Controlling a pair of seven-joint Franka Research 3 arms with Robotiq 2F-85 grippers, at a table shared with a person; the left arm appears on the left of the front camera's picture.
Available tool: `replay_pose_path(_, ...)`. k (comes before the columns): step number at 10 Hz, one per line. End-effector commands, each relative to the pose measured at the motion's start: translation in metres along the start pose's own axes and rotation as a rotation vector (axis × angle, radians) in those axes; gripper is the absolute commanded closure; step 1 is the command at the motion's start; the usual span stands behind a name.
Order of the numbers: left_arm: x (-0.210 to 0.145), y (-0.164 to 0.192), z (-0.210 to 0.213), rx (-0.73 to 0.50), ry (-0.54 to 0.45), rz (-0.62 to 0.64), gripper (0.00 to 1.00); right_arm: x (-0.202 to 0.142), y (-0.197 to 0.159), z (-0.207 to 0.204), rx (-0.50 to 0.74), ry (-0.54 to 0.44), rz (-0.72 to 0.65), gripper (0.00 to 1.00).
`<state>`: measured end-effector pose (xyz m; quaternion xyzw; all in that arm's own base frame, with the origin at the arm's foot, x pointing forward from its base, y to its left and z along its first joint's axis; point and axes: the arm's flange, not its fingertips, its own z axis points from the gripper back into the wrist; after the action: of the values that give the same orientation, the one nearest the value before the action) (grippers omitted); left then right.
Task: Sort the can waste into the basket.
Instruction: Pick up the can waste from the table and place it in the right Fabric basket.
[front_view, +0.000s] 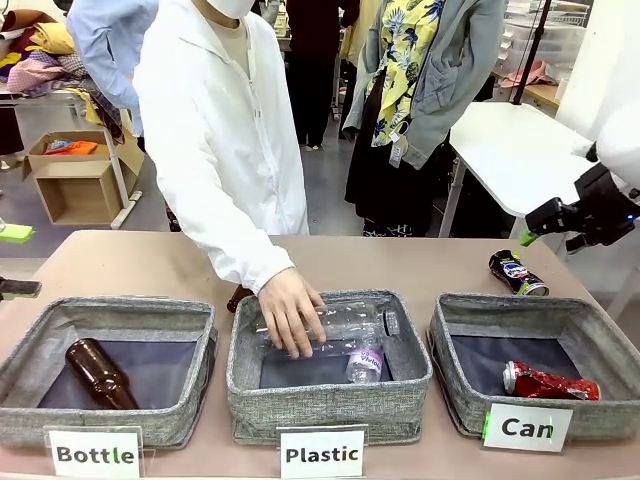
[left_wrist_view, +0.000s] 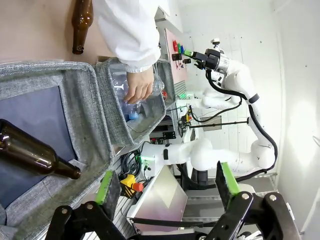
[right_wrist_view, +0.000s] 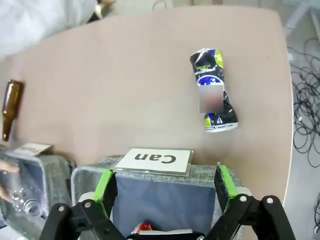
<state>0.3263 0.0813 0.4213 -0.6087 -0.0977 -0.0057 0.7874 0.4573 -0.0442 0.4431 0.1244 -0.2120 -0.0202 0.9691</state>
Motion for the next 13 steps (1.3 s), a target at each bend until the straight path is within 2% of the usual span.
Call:
replay_pose_path(1,-0.003,-0.002,0.002,-0.005,0.005,0.011,0.0,-0.002,0.001,-0.002,-0.011,0.003,0.001,0.0)
replay_pose_path(2,-0.003,-0.002,0.002,-0.005,0.005,0.011,0.0,-0.021,0.006,0.001,-0.075,0.013,0.145,0.0)
replay_pose_path(3,-0.003,-0.002,0.002,-0.005,0.005,0.011,0.0,-0.016,0.009,-0.005,-0.162,0.035,0.258,0.0)
replay_pose_path(6,-0.003,-0.002,0.002,-0.005,0.005,0.011,0.0,0.039,0.001,-0.04,-0.274,0.123,0.334,0.0)
replay_pose_path(8,-0.003,-0.002,0.002,-0.005,0.005,0.011,0.0,0.071,-0.013,-0.077,-0.255,0.209,0.276,0.0)
replay_pose_path(10,-0.003,-0.002,0.002,-0.005,0.005,0.011,0.0,0.086,-0.017,-0.114,-0.179,0.201,0.258,0.0)
replay_pose_path(13,-0.003,-0.002,0.002,-0.005,0.005,0.011,0.0,0.097,-0.026,-0.157,-0.195,0.235,0.207,0.0)
